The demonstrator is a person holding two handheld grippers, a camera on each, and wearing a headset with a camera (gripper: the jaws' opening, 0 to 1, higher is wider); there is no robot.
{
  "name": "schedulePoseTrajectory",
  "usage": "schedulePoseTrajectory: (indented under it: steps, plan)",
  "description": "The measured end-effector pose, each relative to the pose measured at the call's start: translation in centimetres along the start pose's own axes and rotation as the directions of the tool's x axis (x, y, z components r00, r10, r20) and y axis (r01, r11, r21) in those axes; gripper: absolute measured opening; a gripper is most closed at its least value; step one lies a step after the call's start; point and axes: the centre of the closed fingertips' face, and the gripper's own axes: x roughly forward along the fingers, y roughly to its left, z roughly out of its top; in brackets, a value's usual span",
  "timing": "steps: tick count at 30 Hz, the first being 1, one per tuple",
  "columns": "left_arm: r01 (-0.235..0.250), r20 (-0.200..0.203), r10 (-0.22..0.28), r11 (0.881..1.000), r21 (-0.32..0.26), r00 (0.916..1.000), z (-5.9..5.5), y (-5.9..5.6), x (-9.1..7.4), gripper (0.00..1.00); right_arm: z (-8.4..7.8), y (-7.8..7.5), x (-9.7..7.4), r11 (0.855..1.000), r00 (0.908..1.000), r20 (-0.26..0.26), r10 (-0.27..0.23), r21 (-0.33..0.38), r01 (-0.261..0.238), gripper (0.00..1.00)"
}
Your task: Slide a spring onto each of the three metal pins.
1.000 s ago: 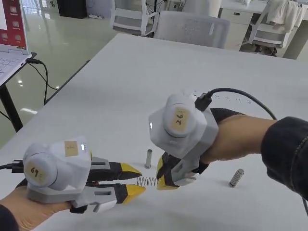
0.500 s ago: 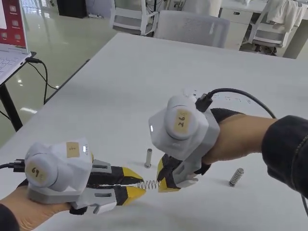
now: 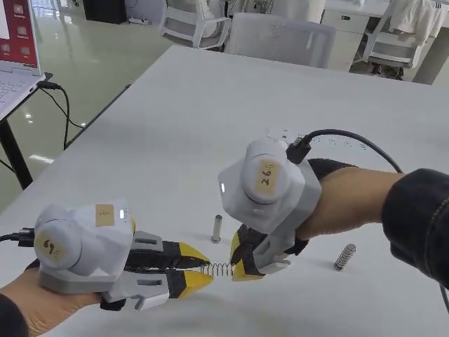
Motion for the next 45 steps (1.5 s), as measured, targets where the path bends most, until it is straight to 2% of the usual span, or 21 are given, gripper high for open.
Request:
schedulePoseTrajectory:
  steps: [10,19,28,34,45]
  plan:
    - [0.007,0.002,-0.007,1.0,0.01,1.0,0.3,-0.1,0.1,0.07,-0.3,0.0,0.2,1.0,1.0,0.002,0.005,0.017,-0.005,0.15]
    - [0.005,0.022,-0.005,1.0,0.008,0.9997,1.0,-0.1,0.0,0.07,-0.7,0.3,0.6,0.999,0.9999,0.005,0.014,0.038,-0.014,0.15]
    - [0.003,0.032,-0.003,1.0,0.006,0.9995,1.3,-0.1,0.0,0.07,-0.9,0.1,0.6,0.999,1.0,0.009,0.003,0.043,-0.004,0.14]
    - [-0.003,0.02,0.003,1.0,0.006,0.9998,0.9,0.0,0.0,0.08,-0.5,0.1,0.1,0.999,0.9997,0.022,-0.005,0.046,0.004,0.13]
    - [-0.009,-0.004,0.009,1.0,0.01,1.0,0.2,0.0,0.1,0.07,1.5,-0.2,-1.3,0.999,0.9974,0.064,-0.033,0.037,0.031,0.13]
